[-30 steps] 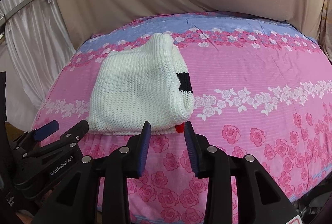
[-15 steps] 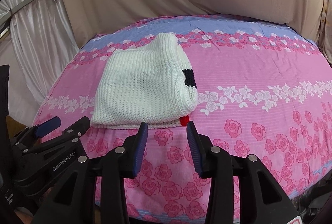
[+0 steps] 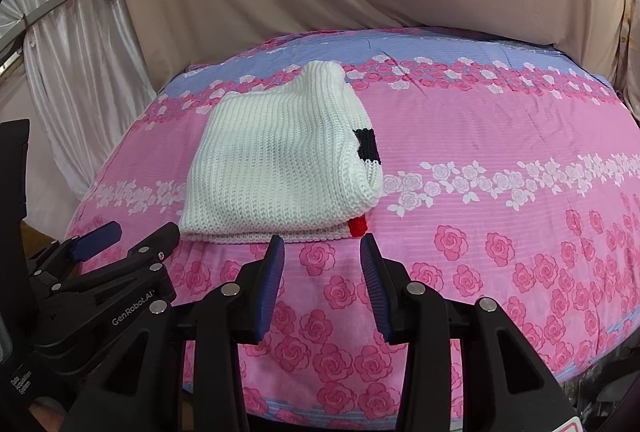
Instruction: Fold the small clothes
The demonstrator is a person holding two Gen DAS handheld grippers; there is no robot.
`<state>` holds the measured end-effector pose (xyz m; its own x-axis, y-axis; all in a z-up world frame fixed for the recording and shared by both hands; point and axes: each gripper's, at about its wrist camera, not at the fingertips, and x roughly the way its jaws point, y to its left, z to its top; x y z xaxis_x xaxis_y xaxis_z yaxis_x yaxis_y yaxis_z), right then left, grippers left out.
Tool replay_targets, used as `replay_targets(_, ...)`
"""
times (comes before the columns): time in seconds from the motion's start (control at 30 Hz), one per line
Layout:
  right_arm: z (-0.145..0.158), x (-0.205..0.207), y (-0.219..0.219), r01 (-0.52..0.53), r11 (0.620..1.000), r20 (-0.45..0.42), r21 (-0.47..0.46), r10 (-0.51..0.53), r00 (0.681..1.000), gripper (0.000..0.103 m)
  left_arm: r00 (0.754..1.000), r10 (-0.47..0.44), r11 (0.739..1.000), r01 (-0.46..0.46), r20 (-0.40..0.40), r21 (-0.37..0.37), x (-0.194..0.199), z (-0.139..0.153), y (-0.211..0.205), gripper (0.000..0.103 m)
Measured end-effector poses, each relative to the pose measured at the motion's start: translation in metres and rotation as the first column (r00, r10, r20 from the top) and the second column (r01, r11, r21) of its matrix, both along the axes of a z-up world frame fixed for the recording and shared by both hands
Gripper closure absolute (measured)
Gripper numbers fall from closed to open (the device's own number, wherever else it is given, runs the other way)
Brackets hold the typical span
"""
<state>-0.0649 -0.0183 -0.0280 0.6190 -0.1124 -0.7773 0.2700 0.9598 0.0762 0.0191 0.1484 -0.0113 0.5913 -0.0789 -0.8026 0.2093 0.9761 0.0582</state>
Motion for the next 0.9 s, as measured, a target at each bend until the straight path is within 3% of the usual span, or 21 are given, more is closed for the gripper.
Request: replay_targets(0.9,-0.0026,-0.0025,0.0054,-0.001,1.000,-0.002,0.003,0.001,1.000,0.059,1.000,0.000,1.000,0.000,0.008,0.008,-0.0019,-0.0018,-0.0002,0.032)
